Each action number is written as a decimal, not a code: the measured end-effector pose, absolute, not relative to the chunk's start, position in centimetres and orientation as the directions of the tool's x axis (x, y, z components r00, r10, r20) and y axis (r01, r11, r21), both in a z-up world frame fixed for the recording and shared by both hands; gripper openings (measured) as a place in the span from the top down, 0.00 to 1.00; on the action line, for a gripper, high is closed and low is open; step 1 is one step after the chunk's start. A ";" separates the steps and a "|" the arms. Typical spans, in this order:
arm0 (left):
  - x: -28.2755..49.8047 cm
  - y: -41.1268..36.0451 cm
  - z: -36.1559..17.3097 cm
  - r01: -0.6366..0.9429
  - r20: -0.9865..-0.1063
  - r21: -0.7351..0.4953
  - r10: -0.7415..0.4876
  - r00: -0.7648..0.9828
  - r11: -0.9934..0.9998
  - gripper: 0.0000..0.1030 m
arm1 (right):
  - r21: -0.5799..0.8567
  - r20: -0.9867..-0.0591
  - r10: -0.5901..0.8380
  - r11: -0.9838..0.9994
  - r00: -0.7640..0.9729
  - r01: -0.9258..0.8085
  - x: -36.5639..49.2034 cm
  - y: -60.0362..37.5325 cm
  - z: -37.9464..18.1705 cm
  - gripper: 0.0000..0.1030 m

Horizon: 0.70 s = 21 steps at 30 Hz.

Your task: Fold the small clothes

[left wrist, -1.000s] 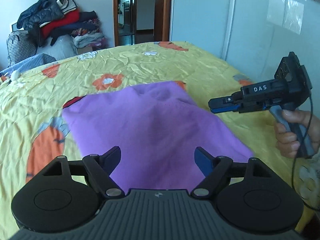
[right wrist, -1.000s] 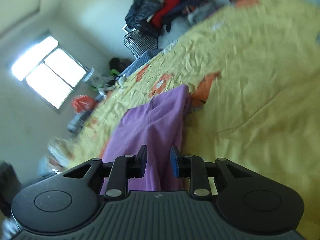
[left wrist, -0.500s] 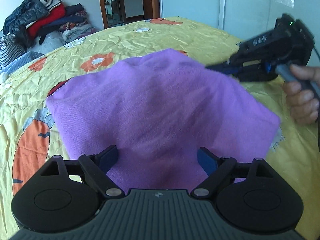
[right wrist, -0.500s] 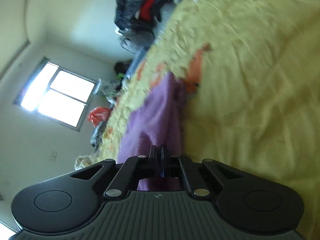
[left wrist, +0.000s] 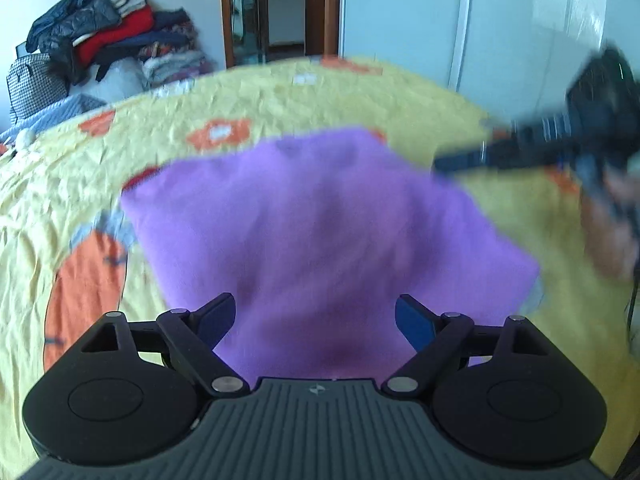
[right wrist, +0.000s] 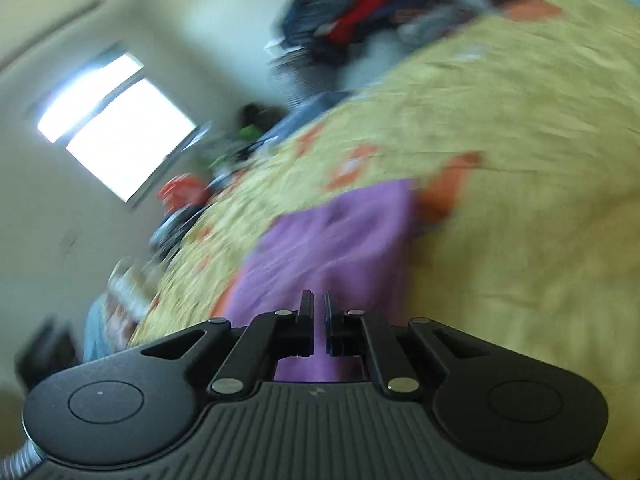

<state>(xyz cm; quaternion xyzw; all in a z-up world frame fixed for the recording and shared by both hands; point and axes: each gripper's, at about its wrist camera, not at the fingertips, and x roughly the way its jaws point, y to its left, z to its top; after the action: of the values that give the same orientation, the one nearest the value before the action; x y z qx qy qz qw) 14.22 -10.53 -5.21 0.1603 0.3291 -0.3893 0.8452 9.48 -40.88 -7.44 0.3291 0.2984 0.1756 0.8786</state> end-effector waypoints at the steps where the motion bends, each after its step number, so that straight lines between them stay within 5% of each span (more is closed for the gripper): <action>1: 14.7 -11.0 -5.0 0.760 -0.669 0.027 -0.553 0.496 0.649 0.15 | 0.651 -0.430 0.501 0.748 0.751 -0.127 9.9 -39.9 -7.4 0.94; 4: 17.2 -12.9 -6.0 0.751 -0.713 0.045 -0.505 0.486 0.659 0.14 | 0.390 -0.608 0.299 0.919 0.735 -0.051 11.0 -37.5 -8.2 0.94; 11: 17.3 -12.7 -6.2 0.754 -0.748 0.048 -0.477 0.462 0.655 0.09 | 0.386 -0.576 0.308 0.919 0.757 -0.080 11.1 -38.0 -6.0 0.91; 13: 18.6 -12.4 -4.8 0.734 -0.710 0.008 -0.514 0.482 0.679 0.08 | 0.400 -0.556 0.312 0.913 0.770 -0.080 12.3 -37.9 -5.5 0.84; 17: 24.3 -14.3 -4.8 0.659 -0.721 -0.028 -0.472 0.508 0.752 0.08 | 0.413 -0.570 0.332 0.907 0.752 -0.087 17.2 -37.9 -6.3 0.48; 19: 27.2 -15.0 -6.8 0.613 -0.775 -0.027 -0.403 0.486 0.790 0.09 | 0.337 -0.642 0.263 0.940 0.720 -0.043 19.1 -37.7 -7.8 0.51; 21: 28.3 -14.4 -8.2 0.597 -0.789 -0.059 -0.403 0.463 0.800 0.00 | 0.229 -0.670 0.169 0.973 0.722 -0.016 19.1 -37.8 -8.4 0.53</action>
<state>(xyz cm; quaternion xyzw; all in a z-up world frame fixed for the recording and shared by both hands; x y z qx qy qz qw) 28.35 -14.40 -8.18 0.1135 0.4259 -0.2949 0.8478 19.08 -37.82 -8.42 0.1040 0.3692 0.0502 0.9221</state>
